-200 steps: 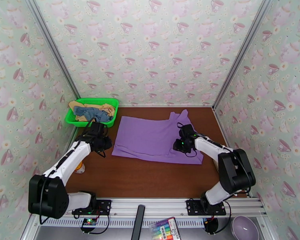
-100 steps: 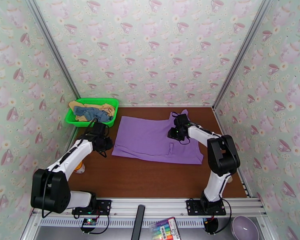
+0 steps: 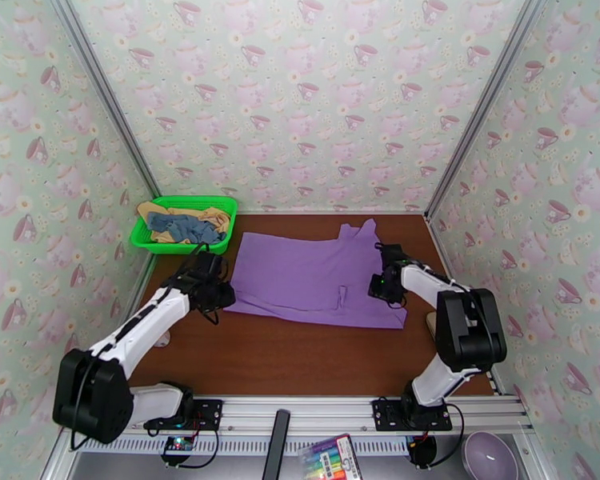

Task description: Fold and stack the mixed laundry pile

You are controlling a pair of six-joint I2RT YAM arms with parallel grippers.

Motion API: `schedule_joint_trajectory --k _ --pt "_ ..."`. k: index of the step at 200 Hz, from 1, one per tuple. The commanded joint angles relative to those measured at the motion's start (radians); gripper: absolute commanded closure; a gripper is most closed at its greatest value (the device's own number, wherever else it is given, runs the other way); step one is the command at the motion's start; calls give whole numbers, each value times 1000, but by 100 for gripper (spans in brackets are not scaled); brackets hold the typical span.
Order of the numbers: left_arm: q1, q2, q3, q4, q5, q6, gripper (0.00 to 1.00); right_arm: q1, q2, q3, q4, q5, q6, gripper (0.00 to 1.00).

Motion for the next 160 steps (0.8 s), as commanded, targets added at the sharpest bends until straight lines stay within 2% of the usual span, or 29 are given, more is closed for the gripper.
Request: schedule_joint_trajectory --k 1,62,105,132,160 --pt "-2 -66 33 -96 -28 2 78 -22 77 10 -20 34 -8 68" --pt "-4 -211 52 -278 -57 -8 73 -113 153 134 -177 144 -137 67" --pt "-8 -232 21 -288 -35 -33 72 -125 186 171 -209 207 -262 69" --pt "-15 -134 75 -205 6 -12 69 -123 161 188 -213 139 -273 69" --pt "-22 107 306 -142 7 41 68 -120 14 202 -231 49 -278 66"
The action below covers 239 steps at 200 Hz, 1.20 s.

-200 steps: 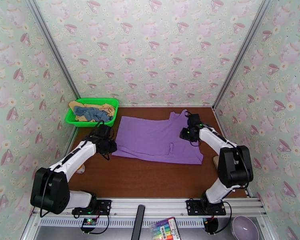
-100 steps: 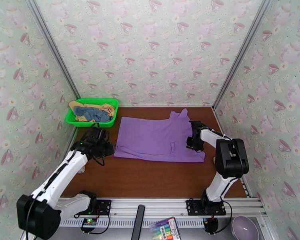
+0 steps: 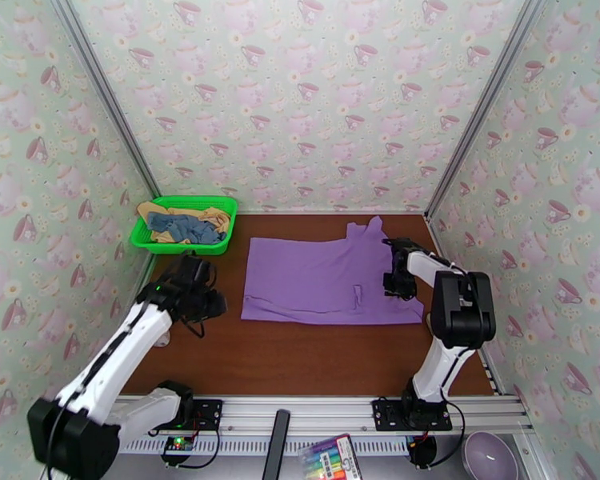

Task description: Fold and stack the mixed laundry pile

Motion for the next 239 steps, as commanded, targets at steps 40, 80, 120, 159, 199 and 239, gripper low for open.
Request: schedule_joint_trajectory --k 40,80,120,159,199,239 --pt "4 594 566 116 22 91 66 4 -344 19 -103 -204 -43 64" --pt "15 989 996 8 1 133 61 15 -478 -24 -99 -292 -71 60" --pt "38 1305 1413 -161 -93 156 56 28 -522 -68 -62 -371 -72 60" --pt "77 1419 1500 -157 -59 135 55 41 -521 -98 -48 -371 -74 59" --pt "89 1467 1486 -88 29 122 55 51 -504 -97 -48 -367 -74 59" --pt "89 1528 1527 -75 66 114 54 63 -485 -99 -49 -362 -73 60"
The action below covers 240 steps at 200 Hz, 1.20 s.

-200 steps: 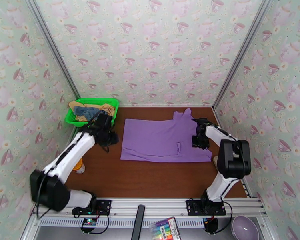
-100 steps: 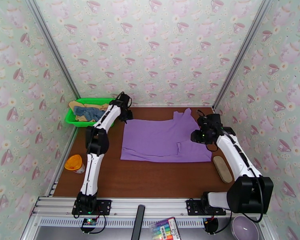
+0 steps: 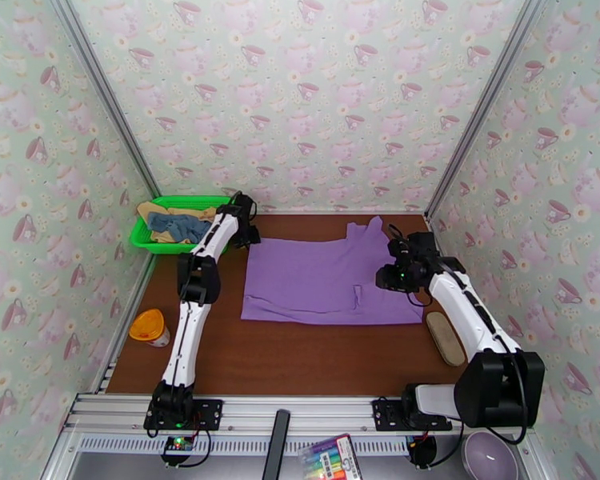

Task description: Fold and stack the mixed laundry pile

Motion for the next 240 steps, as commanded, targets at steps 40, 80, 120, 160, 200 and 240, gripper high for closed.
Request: schedule_joint_trajectory --k 40,80,120,160,200,240 --pt "1 126 68 1 59 -21 56 20 35 -1 11 -12 -14 62" --pt "-15 156 67 -37 14 -10 85 22 73 41 22 -31 -6 65" --pt "-33 28 -129 52 -26 -8 100 18 277 278 25 41 -13 62" --pt "-32 -161 -349 177 -66 -22 100 -11 629 656 -2 147 4 58" --pt "-37 -217 -415 222 -40 -23 100 -46 986 1110 -129 174 41 51" --pt "-40 -231 -454 259 -20 -28 100 -71 1171 1325 -86 153 162 49"
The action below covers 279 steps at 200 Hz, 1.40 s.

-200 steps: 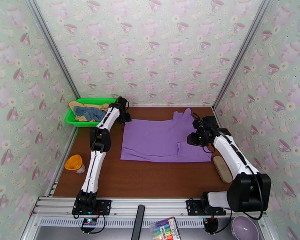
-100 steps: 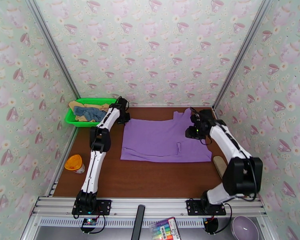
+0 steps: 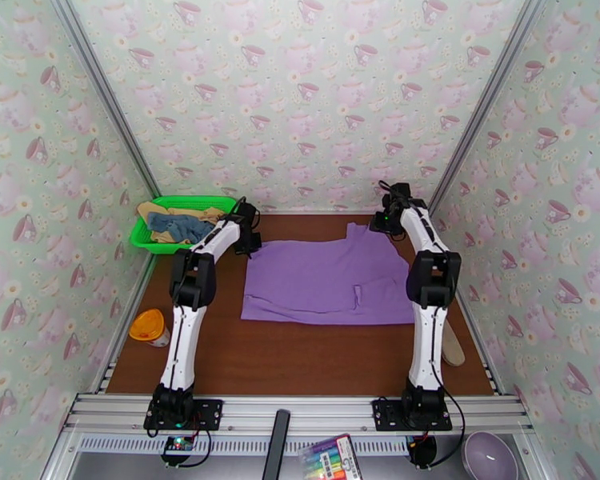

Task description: Fold and stack the mixed laundry pile

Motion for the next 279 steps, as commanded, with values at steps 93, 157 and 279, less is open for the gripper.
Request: schedule_joint_trajectory --k 93,157,279 --pt "-16 -82 -138 78 47 -12 100 -53 276 289 153 -133 238 37" --pt "-22 -79 -137 76 42 -4 100 -76 339 315 267 -213 285 41" --pt "-29 -77 -129 69 31 10 100 -91 391 355 363 -349 320 70"
